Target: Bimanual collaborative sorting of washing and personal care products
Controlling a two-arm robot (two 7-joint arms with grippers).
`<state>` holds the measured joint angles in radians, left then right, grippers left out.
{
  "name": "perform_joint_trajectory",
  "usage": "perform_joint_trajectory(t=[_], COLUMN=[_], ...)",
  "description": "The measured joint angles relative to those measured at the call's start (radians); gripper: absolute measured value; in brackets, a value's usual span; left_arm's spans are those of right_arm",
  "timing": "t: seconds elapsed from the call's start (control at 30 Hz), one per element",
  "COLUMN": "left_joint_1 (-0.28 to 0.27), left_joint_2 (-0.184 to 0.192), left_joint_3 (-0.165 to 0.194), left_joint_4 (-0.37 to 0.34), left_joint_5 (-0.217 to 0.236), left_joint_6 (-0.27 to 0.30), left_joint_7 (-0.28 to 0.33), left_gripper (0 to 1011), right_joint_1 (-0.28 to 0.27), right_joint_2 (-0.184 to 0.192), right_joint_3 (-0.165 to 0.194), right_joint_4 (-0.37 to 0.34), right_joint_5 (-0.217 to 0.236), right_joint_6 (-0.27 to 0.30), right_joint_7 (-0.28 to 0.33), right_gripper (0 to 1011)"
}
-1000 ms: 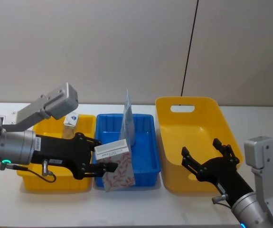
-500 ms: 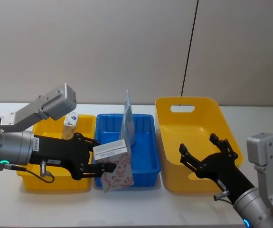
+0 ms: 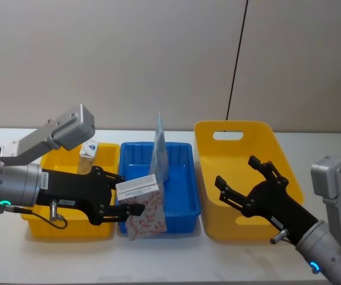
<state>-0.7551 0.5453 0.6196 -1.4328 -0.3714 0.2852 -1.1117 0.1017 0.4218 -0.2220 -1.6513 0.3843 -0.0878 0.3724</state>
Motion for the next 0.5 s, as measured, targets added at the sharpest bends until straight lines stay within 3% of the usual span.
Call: perform_joint_trajectory(t=[0.27, 0.5], left_joint_1=[0.000, 0.000], left_joint_2=[0.001, 0.001], left_joint_3=[0.000, 0.000], left_joint_4=[0.000, 0.000], left_joint_5=[0.000, 0.000], left_joint_6=[0.000, 0.000], left_joint_7=[0.000, 0.000], left_gripper=[394, 394], right_joint_1=[0.068, 0.127], right_joint_2=[0.038, 0.068], right_joint_3=[-0.016, -0.036], right_joint_4=[0.062, 0.116], right_joint_5=[0.054, 0.110], right_joint_6=[-0.006, 0.039], right_joint_7=[0.135, 0.244], right_gripper=[1002, 1002])
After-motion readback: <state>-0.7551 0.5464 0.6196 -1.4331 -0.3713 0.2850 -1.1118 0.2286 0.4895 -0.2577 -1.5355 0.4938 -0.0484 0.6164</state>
